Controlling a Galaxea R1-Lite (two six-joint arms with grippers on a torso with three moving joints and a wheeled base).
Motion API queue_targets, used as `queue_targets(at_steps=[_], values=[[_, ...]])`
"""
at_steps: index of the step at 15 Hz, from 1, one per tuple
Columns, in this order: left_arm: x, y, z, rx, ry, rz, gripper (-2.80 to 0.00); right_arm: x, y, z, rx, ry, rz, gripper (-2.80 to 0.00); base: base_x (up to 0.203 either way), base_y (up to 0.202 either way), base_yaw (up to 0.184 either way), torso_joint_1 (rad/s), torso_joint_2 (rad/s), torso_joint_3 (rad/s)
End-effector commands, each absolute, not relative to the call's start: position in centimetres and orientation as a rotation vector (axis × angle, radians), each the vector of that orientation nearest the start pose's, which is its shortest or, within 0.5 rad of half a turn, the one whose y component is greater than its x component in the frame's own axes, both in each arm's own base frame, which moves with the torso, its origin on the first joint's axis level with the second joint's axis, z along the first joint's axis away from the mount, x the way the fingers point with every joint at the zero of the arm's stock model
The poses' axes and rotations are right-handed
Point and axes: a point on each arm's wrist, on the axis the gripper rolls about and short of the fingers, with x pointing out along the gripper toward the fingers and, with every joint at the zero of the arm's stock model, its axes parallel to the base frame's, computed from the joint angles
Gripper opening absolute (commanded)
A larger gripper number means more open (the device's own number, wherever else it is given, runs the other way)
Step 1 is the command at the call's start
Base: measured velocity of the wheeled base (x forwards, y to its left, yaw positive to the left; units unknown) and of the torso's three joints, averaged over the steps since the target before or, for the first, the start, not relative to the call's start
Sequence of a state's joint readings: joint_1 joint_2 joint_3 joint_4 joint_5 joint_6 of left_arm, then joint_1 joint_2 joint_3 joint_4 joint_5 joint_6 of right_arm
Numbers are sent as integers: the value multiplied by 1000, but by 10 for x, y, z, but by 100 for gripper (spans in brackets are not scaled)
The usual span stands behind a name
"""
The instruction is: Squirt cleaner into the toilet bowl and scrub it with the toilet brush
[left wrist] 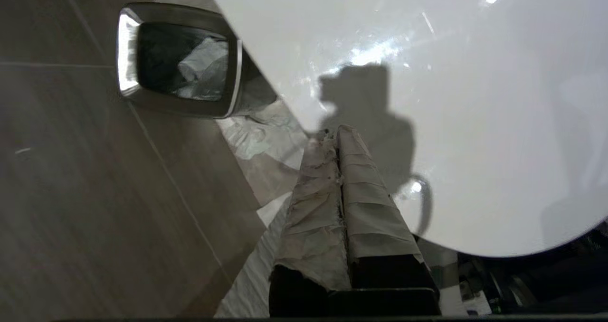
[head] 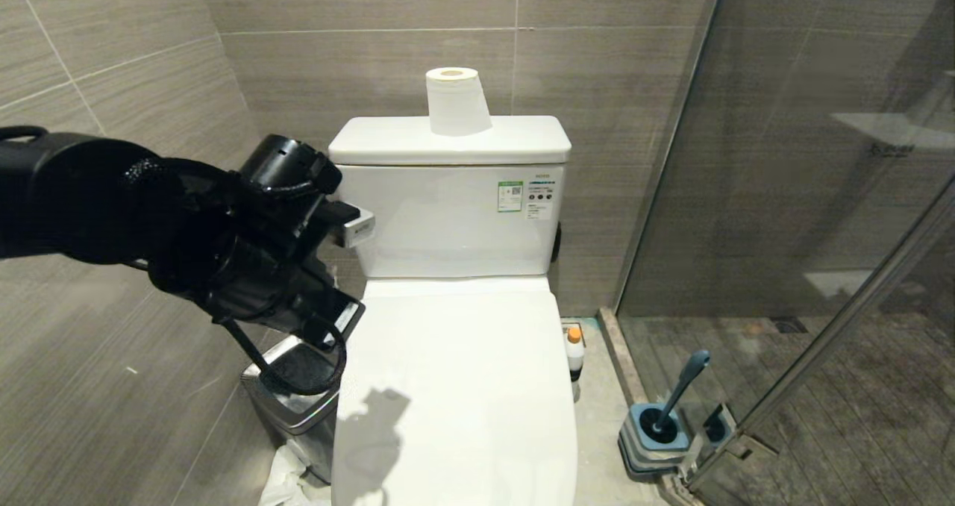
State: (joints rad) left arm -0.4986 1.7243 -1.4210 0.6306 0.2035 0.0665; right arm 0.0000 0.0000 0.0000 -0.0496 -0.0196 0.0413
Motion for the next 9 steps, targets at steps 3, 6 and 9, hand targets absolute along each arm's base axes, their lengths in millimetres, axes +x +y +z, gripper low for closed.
queue_targets(at_steps=[3, 6, 9], values=[[257, -135, 260, 418, 756, -125, -280, -21, 0, 75, 42, -30, -19, -280, 0, 0, 0, 0, 0, 0], [255, -129, 290, 426, 634, 26, -280, -21, 0, 75, 42, -31, -19, -280, 0, 0, 0, 0, 0, 0], [235, -104, 322, 402, 540, 76, -280, -21, 0, 75, 42, -30, -19, -280, 0, 0, 0, 0, 0, 0]])
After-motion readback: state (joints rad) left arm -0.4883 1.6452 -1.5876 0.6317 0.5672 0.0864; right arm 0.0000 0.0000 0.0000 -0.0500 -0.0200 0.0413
